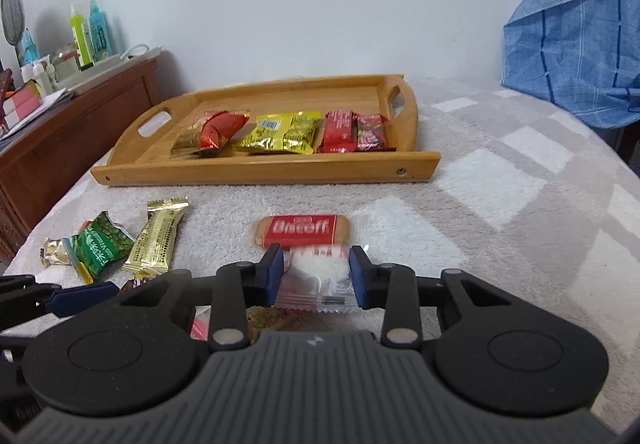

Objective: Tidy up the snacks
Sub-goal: 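Grasp the peanut pack with the left tool while the right tool grasps a clear pink packet, then lift the peanut pack and pink packet toward the tray with both tools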

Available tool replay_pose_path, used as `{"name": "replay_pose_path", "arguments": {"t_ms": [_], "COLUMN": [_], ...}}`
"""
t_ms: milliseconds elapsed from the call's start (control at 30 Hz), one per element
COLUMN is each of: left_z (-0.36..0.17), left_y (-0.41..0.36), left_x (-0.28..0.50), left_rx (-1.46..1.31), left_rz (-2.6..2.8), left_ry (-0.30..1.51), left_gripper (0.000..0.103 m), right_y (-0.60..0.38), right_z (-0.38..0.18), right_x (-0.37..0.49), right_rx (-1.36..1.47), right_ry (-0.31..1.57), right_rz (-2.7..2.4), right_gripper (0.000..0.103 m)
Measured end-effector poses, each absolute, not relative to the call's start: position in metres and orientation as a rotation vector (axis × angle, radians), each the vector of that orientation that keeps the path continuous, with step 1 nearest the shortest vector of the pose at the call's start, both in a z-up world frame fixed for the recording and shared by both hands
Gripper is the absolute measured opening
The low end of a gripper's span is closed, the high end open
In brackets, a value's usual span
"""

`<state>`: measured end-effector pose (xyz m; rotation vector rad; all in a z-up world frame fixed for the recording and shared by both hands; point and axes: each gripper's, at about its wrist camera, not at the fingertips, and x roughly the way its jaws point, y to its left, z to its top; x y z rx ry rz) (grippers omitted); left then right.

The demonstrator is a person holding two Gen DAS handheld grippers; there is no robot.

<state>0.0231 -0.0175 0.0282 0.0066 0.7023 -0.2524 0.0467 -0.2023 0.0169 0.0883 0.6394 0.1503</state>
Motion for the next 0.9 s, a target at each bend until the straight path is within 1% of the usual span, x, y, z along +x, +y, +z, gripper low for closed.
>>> {"name": "replay_pose_path", "arguments": {"t_ms": [433,900], "left_z": [0.057,0.066], "left_y": [-0.002,0.019], "left_x": [0.038,0.063], "left_rx": [-0.042,-0.058], "left_rz": [-0.194,-0.142], "left_ry": [0.643,0.619], "left_gripper": [0.042,0.042], "right_y": [-0.221,-0.217], "right_z": [0.026,0.033], "right_x": [0.029,0.034], "right_rx": [0.171,0.188], "right_ry": [0.565,0.536], "right_rz": [0.105,0.130], "right_gripper": [0.039,0.039]}}
